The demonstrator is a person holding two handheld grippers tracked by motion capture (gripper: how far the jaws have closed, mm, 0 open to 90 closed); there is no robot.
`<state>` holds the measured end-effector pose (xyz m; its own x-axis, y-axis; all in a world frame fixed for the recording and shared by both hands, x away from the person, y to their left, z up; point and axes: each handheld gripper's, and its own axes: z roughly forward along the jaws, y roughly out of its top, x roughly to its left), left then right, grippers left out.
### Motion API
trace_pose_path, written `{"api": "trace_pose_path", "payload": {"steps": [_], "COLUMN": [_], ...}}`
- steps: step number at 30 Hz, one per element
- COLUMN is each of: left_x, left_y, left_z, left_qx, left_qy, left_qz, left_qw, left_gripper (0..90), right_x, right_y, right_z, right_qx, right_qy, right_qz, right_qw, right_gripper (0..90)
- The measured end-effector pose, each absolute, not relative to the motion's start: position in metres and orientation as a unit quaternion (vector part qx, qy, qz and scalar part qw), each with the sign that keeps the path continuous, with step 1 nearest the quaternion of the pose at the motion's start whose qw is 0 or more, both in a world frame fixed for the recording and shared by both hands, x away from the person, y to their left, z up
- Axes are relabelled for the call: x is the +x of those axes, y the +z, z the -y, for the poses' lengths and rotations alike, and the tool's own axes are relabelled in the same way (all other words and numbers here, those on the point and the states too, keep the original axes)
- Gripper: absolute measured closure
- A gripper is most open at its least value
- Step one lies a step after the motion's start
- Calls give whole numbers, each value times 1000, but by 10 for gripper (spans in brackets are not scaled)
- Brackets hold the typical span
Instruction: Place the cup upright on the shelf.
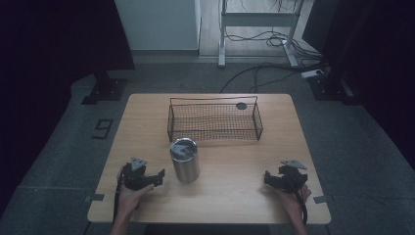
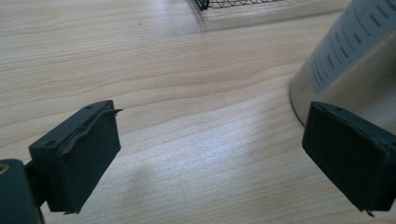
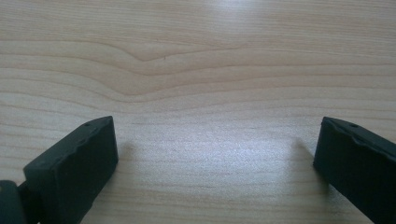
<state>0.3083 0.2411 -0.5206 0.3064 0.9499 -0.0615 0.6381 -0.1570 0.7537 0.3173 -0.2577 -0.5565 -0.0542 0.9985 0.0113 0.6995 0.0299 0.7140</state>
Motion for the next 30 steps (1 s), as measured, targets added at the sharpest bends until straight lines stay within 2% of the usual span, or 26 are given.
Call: {"api": "trace_pose_path", "payload": {"steps": [30], "left_x": [306], "left_y": [-519], "left_z": [-243], "left_qx": [727], "left_qy": [220], "left_qz": [-542], "left_qw": [360], "left_gripper": [45], "right_x": [313], "right_y": [-556], "right_z": [262], "right_qx": [639], "right_qy": [282], "right_qz": [-665], "right_qw": [265], "right_gripper": [0]}}
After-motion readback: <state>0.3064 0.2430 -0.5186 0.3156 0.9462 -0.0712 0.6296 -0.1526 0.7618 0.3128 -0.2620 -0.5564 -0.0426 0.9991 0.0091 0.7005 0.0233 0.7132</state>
